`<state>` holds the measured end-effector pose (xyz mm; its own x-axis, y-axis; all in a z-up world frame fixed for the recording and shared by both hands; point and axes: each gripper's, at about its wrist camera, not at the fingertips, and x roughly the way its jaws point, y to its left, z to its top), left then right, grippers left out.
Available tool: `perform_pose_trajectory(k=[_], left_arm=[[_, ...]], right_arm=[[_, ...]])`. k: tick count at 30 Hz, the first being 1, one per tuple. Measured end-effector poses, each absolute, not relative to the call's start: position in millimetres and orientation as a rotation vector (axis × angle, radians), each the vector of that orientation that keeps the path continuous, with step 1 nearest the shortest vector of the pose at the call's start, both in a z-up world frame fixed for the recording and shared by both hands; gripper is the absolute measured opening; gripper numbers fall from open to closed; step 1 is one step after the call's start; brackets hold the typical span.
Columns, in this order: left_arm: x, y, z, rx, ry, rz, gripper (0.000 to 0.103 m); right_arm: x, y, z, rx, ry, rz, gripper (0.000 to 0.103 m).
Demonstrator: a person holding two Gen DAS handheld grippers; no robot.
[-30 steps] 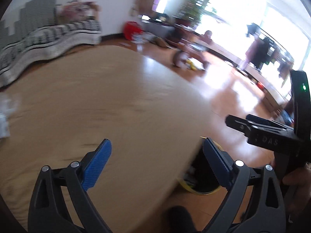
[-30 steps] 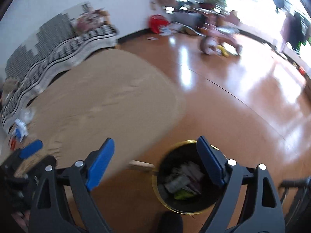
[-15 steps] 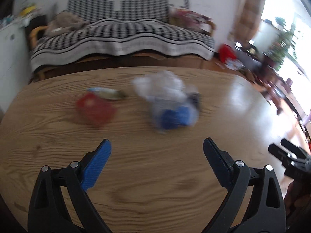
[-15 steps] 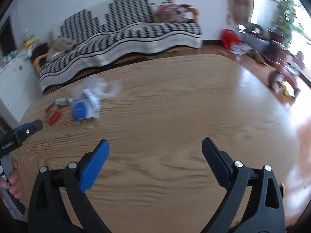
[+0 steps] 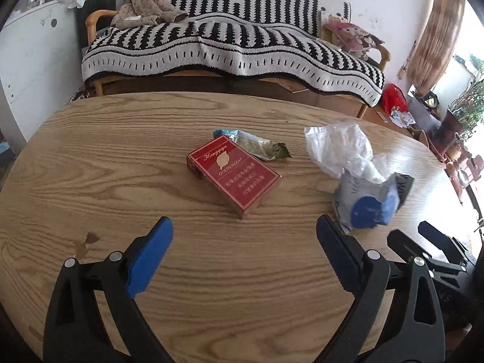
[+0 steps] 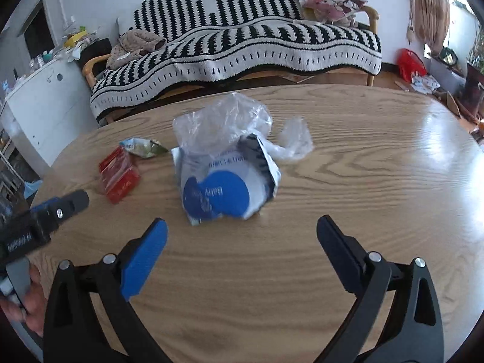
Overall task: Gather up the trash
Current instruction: 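Grasp the blue-white wipes bag with the right tool while the left grasps the red cigarette pack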
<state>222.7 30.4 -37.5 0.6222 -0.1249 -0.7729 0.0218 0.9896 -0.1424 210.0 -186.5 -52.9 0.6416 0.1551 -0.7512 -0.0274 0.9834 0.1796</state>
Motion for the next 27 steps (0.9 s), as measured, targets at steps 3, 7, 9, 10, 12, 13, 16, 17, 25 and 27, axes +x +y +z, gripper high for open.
perform_pose_trajectory(k=[3, 7, 9, 10, 12, 13, 16, 17, 25, 27], left_arm=[[241.8, 28.2, -47.7, -0.144, 0.913, -0.072, 0.093], [258.0, 29.8, -58.8, -0.179, 0.925, -0.026, 0.093], [266.2, 29.9, -62.3, -0.205, 0.936, -0.019, 0.093], [271.1, 29.5, -64.5, -0.214, 0.941, -0.010, 0.093], [278.4, 28.0, -67.7, -0.219, 0.942, 0.012, 0.093], [280.8, 27.6, -68.7, -0.219, 0.941, 0.022, 0.093], [289.5, 26.4, -75.9, -0.209, 0.948, 0.059, 0.093], [291.9, 26.3, -78.1, -0.214, 0.955, 0.071, 0.093], [294.3, 14.8, -86.8, -0.148, 0.950, 0.112, 0.065], [291.8, 14.9, -86.1, -0.133, 0.954, 0.109, 0.063]], right_arm=[[227.0, -181.1, -61.6, 0.176, 0.882, 0.105, 0.095], [240.7, -176.2, -68.2, 0.182, 0.888, 0.107, 0.095], [245.5, -175.3, -71.5, 0.183, 0.892, 0.109, 0.095], [247.8, -174.3, -73.2, 0.181, 0.894, 0.106, 0.095], [251.8, -173.2, -76.1, 0.179, 0.897, 0.105, 0.095], [254.8, -172.5, -78.2, 0.176, 0.901, 0.102, 0.095], [261.3, -173.8, -81.8, 0.176, 0.909, 0.094, 0.095], [263.4, -174.4, -83.5, 0.182, 0.914, 0.098, 0.095], [259.4, -172.3, -82.6, 0.172, 0.929, 0.133, 0.060], [254.8, -174.2, -80.5, 0.180, 0.929, 0.151, 0.035]])
